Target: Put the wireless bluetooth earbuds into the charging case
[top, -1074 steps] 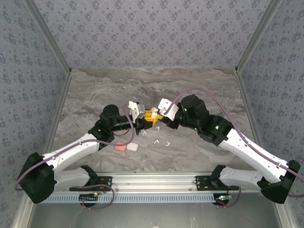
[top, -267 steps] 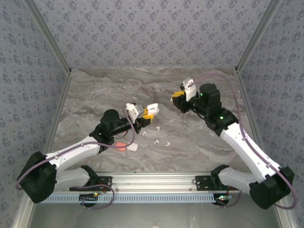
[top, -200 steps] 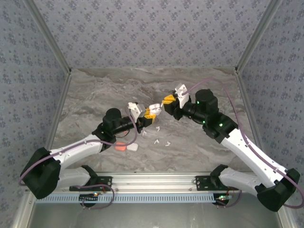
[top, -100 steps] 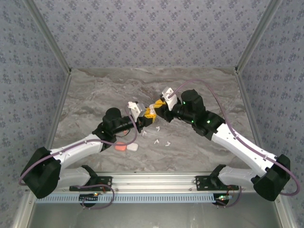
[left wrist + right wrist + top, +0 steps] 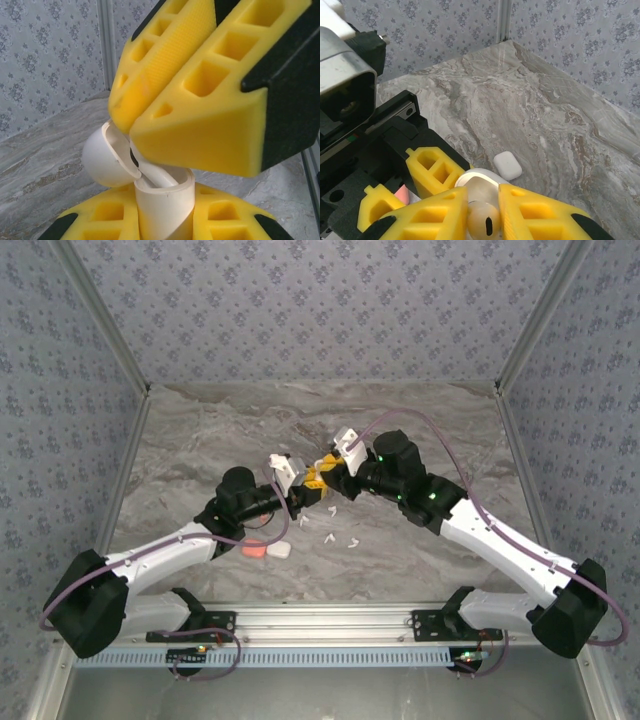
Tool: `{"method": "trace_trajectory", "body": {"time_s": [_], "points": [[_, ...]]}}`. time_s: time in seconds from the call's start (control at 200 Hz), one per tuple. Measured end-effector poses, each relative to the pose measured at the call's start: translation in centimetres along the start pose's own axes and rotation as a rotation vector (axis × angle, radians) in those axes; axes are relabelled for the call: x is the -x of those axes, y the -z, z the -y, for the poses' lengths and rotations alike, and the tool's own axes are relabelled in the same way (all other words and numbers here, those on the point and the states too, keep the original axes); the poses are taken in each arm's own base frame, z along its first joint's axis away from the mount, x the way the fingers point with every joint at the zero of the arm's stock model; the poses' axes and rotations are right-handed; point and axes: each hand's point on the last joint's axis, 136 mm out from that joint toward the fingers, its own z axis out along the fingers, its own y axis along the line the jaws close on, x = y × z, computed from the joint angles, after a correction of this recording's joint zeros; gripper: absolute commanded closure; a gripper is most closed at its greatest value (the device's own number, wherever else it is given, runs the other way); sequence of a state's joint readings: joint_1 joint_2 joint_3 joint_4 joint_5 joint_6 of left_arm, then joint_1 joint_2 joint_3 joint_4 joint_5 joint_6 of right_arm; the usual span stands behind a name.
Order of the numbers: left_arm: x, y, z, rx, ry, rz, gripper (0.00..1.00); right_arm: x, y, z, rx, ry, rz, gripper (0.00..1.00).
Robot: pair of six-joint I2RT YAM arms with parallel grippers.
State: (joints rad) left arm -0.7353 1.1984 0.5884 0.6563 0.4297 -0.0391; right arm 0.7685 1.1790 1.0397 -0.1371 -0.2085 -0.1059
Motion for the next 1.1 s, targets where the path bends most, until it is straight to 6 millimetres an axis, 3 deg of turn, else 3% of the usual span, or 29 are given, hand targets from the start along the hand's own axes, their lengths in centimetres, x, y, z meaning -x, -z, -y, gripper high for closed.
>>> {"method": "trace_trajectory", "body": {"time_s": [0.24, 0.41, 0.545, 0.645, 0.765, 1.099], "points": [[0.1, 0.0, 0.0, -0.001, -0.001, 0.003, 1.0, 0.3, 0.3, 0.0, 0.06, -0.044, 0.013, 0.57], [0.4, 0.2, 0.1, 0.0, -0.005, 0.01, 1.0, 3.2, 2.5, 1.7, 0.064, -0.102, 0.092, 0.42], [0.5, 0.2, 0.1, -0.001, -0.006, 0.012, 1.0, 5.8, 5.5, 3.3, 0.059, -0.156, 0.175, 0.19], [0.6, 0.2, 0.1, -0.002, -0.008, 0.017, 1.0, 6.6, 6.9, 4.4, 0.065, -0.199, 0.201, 0.01], [0.9, 0.2, 0.3, -0.011, -0.014, 0.027, 1.0, 5.8, 6.7, 4.5, 0.12, -0.251, 0.161, 0.0], [2.7, 0.0, 1.1, -0.06, -0.037, 0.066, 1.0, 2.2, 2.8, 1.7, 0.341, -0.388, -0.022, 0.0]]}}
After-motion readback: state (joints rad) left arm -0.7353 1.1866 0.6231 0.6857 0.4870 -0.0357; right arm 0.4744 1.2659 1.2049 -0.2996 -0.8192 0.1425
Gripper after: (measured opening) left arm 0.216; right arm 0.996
